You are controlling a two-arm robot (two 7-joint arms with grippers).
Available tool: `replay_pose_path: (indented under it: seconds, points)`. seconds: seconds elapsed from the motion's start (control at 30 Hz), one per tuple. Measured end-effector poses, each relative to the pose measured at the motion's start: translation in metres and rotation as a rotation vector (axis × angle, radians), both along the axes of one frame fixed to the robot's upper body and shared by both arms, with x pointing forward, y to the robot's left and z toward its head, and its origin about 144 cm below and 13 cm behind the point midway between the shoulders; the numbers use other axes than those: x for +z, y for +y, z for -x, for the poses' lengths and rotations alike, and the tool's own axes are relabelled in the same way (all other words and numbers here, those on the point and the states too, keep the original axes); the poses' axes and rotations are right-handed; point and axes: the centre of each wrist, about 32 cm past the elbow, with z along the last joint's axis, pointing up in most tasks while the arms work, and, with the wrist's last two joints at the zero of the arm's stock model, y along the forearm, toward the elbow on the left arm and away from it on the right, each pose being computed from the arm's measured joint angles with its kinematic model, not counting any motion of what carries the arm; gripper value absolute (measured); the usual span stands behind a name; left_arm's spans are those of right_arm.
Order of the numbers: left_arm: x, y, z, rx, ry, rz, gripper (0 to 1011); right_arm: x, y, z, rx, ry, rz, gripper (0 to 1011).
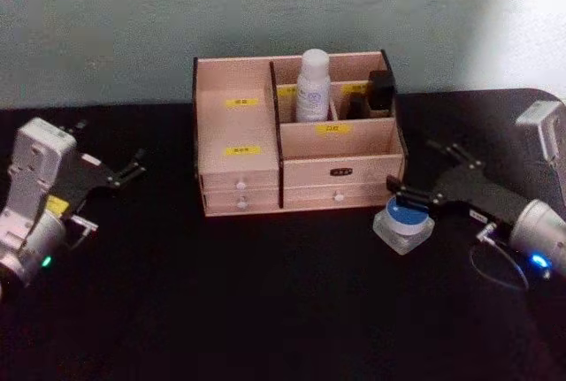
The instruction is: Pick up the facial cleanser and watermelon frost from the table and place them into the tiered storage box.
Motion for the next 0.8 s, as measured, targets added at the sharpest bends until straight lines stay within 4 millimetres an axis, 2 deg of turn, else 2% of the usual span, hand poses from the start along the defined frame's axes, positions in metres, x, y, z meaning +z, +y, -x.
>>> replay_pose_path:
  seconds: [0.27,0.8]
  points:
    - [0.0,0.0,0.0,0.0,0.0,0.0,1001,-0.009,-0.006,0.012,-0.019,0.069,0.018,1002]
    - [0.0,0.0,0.0,0.0,0.0,0.0,1001,-0.02,-0.003,0.012,-0.038,0.133,0.044,1002]
